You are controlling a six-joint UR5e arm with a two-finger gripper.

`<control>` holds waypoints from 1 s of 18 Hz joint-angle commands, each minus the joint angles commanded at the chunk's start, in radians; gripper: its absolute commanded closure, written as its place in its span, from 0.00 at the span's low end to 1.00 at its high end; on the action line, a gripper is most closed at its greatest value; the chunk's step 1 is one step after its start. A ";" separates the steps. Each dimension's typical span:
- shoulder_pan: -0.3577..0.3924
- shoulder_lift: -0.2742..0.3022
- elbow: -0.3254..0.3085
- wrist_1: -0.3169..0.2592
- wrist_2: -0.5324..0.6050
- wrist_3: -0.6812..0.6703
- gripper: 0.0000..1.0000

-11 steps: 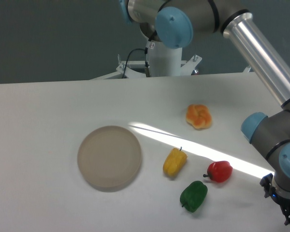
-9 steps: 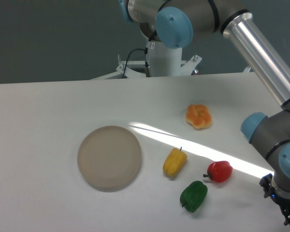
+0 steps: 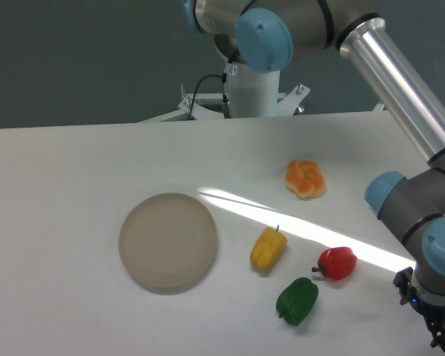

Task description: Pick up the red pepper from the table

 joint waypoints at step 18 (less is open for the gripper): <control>-0.051 0.328 -0.474 -0.029 0.014 -0.029 0.00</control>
